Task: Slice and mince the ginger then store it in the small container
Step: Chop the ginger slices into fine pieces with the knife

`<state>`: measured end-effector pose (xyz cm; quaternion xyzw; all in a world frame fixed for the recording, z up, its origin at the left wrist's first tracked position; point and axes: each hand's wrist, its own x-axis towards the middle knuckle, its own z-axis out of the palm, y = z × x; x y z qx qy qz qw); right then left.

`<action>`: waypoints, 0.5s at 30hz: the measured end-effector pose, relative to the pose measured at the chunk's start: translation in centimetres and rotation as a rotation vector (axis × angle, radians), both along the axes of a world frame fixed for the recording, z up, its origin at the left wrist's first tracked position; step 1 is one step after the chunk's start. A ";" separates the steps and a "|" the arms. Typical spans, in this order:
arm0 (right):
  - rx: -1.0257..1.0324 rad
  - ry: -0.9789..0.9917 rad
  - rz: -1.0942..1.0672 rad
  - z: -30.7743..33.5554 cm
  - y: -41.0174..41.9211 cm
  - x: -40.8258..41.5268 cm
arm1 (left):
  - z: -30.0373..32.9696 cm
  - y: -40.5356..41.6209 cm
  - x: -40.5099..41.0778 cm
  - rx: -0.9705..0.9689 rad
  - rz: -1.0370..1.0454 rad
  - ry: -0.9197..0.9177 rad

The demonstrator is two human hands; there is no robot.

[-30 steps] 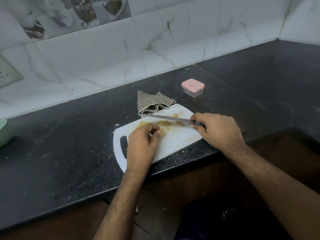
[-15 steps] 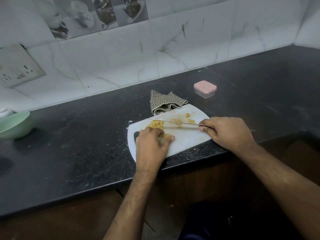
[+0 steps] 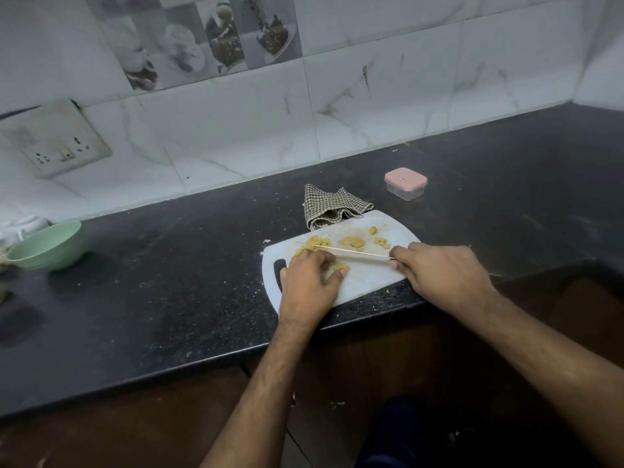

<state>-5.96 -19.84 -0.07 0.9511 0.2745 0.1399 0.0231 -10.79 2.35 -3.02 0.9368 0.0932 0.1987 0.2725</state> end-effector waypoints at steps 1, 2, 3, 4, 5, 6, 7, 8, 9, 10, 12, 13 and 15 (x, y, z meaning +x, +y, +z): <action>0.015 0.019 -0.010 0.0 0.2 -0.5 | 0.0 -0.1 0.0 0.033 -0.001 0.011; 0.031 0.038 -0.030 0.0 0.4 -1.0 | 0.0 -0.2 0.0 0.074 -0.003 0.018; 0.043 0.053 -0.046 0.0 0.5 -1.2 | 0.1 -0.3 -0.1 0.112 -0.002 0.019; 0.049 0.076 -0.063 0.2 0.6 -1.5 | 0.0 -0.4 -0.1 0.134 0.003 0.018; 0.067 0.107 -0.076 0.4 0.6 -1.8 | 0.0 -0.4 -0.1 0.143 0.007 0.020; 0.086 0.149 -0.095 0.8 0.5 -2.1 | -0.1 -0.4 -0.1 0.142 0.011 0.023; 0.100 0.189 -0.115 1.2 0.4 -2.4 | -0.2 -0.4 -0.1 0.139 0.012 0.025; 0.097 0.215 -0.135 1.6 0.4 -2.8 | -0.2 -0.4 0.0 0.136 0.011 0.023; 0.082 0.227 -0.149 2.2 0.3 -3.2 | -0.1 -0.5 0.0 0.137 0.005 0.018; 0.060 0.241 -0.164 2.7 0.3 -3.5 | 0.0 -0.6 0.1 0.139 0.000 0.010; 0.026 0.277 -0.195 3.7 0.5 -4.4 | 0.2 -0.6 0.2 0.150 -0.009 0.000; 0.011 0.300 -0.206 4.1 0.6 -4.7 | 0.1 -0.7 0.2 0.160 -0.011 0.004; -0.018 0.329 -0.220 4.6 0.7 -5.3 | 0.0 -0.7 0.1 0.186 -0.007 0.009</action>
